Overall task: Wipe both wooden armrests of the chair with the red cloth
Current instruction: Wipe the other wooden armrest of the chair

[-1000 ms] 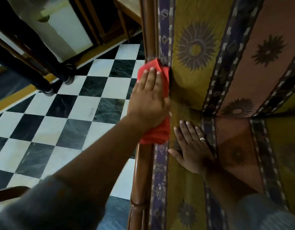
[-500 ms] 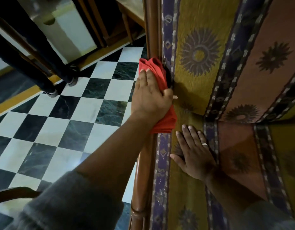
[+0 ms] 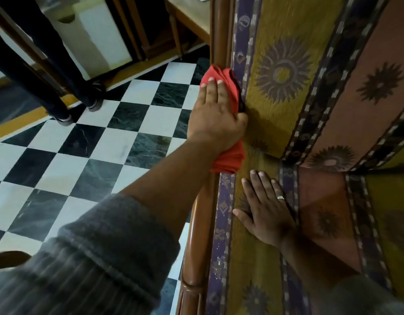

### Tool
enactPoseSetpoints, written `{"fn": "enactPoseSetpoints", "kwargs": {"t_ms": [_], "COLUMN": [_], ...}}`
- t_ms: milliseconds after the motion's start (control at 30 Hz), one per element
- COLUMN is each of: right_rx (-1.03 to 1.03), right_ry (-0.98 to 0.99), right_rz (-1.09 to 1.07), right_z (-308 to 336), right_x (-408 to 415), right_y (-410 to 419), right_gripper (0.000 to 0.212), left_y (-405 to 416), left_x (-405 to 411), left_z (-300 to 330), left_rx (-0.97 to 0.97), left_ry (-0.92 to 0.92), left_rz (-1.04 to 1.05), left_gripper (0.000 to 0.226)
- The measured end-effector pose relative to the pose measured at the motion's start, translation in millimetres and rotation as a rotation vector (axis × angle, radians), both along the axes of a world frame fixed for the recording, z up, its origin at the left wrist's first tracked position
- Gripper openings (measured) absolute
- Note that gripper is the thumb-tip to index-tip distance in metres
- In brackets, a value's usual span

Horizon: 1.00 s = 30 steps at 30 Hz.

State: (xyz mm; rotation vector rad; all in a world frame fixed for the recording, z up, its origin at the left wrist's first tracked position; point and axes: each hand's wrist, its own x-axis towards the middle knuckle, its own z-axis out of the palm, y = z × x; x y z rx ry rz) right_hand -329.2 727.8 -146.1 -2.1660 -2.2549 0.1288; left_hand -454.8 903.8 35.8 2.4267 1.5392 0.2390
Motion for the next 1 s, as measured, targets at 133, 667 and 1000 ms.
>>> {"fn": "enactPoseSetpoints", "kwargs": {"t_ms": [133, 667, 1000], "right_rx": [0.007, 0.014, -0.045], "right_ry": [-0.013, 0.071, 0.046], "right_rz": [0.009, -0.059, -0.041], "right_z": [-3.1, 2.1, -4.1], "right_x": [2.0, -15.2, -19.7], "right_y": [1.9, -23.9, -61.8], "right_gripper": [0.087, 0.09, 0.095], "left_y": [-17.3, -104.2, -143.1], "left_x": [-6.9, -55.1, -78.1], "left_z": [-3.4, -16.0, -16.1], "left_rx": [0.004, 0.034, -0.026], "left_ry": [-0.023, 0.064, -0.086], "left_rz": [0.032, -0.204, -0.142], "left_gripper": [0.081, 0.074, 0.073]}}
